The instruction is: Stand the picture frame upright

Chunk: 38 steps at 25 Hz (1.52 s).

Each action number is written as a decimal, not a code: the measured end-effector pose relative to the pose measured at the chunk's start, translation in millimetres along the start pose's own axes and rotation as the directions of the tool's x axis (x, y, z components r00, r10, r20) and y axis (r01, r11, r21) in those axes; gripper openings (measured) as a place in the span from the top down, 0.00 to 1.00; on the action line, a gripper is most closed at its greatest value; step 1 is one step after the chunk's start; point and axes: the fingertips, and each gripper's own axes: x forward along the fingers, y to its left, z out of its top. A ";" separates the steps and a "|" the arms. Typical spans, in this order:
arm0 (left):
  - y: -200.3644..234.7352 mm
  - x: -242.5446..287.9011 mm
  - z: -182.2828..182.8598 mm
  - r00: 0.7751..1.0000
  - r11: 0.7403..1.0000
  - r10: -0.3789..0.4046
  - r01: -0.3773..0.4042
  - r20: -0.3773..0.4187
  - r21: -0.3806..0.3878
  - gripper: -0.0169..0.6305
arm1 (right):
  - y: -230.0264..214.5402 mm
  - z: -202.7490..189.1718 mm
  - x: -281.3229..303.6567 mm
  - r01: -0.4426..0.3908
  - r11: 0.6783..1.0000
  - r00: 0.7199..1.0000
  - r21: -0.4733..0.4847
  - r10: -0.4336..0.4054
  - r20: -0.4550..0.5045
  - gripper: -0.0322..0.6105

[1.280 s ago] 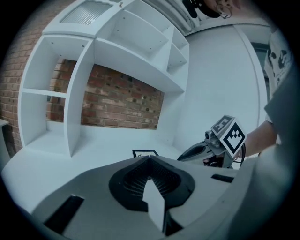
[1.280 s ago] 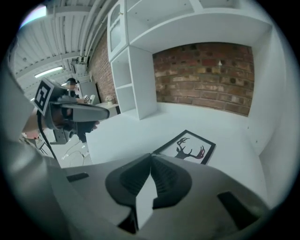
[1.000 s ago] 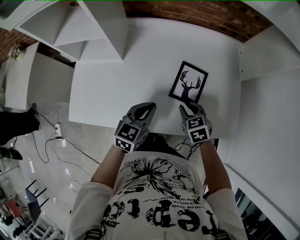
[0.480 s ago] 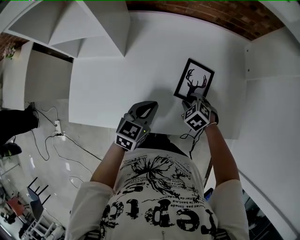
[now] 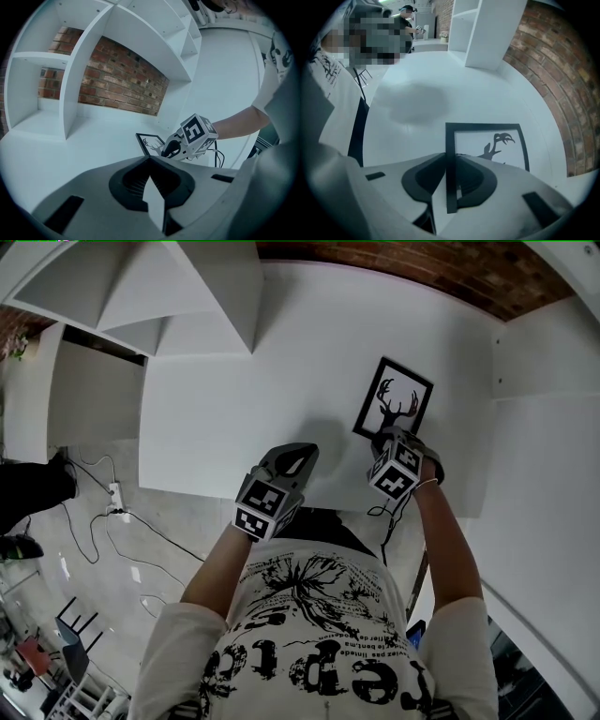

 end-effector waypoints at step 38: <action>-112.3 -79.5 -84.8 0.975 0.985 0.174 -0.172 0.136 -0.026 0.95 | 164.7 -41.2 -30.7 -0.059 0.958 0.994 -0.282 0.081 0.068 0.84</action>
